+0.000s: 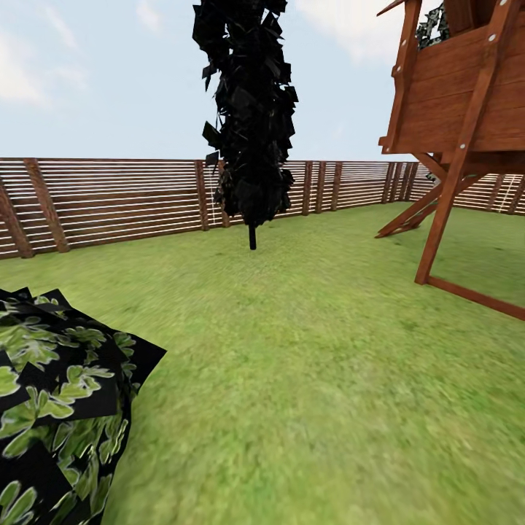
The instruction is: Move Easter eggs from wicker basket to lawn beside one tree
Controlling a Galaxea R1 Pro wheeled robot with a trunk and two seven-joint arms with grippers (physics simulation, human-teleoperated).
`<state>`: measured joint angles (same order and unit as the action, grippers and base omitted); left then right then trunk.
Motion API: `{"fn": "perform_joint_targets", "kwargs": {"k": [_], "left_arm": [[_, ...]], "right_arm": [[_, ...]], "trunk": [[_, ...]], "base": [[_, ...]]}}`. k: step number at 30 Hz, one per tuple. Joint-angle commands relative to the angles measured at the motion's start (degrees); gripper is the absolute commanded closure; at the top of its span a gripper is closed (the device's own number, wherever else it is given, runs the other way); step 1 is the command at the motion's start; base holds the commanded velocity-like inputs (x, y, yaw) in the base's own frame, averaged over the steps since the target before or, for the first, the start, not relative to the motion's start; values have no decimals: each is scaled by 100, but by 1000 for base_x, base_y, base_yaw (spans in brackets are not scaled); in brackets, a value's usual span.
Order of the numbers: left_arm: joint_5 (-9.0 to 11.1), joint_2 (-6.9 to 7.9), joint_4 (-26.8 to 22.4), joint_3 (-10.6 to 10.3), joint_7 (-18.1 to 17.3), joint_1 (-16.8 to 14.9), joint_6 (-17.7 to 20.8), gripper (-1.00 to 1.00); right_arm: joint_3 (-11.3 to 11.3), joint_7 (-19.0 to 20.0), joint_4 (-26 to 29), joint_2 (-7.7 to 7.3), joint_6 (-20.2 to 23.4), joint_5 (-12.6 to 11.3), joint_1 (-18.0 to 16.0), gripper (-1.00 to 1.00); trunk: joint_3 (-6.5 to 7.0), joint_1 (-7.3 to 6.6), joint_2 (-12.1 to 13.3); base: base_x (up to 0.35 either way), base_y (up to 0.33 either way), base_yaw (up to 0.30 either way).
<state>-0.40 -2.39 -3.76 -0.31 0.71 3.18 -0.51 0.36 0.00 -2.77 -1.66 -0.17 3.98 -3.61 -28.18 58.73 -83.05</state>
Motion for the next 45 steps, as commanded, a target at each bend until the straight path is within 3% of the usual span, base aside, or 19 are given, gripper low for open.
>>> {"fn": "perform_joint_targets", "kwargs": {"k": [1,21,45], "left_arm": [[-3,-2,-11,-3,4,4,-10,-100],[5,-16,-11,14,-1,3,16,-100],[5,-16,-11,14,-1,7,16,-100]], "right_arm": [[4,0,-13,-1,-1,43,-8,-100],[8,2,-13,3,-1,50,-8,-100],[8,9,-13,-1,8,50,-8,-100]], "trunk": [[-4,0,-2],[-8,0,-2],[-84,0,-2]], "base": [[3,0,0],[273,0,-10],[336,0,-218]]}}
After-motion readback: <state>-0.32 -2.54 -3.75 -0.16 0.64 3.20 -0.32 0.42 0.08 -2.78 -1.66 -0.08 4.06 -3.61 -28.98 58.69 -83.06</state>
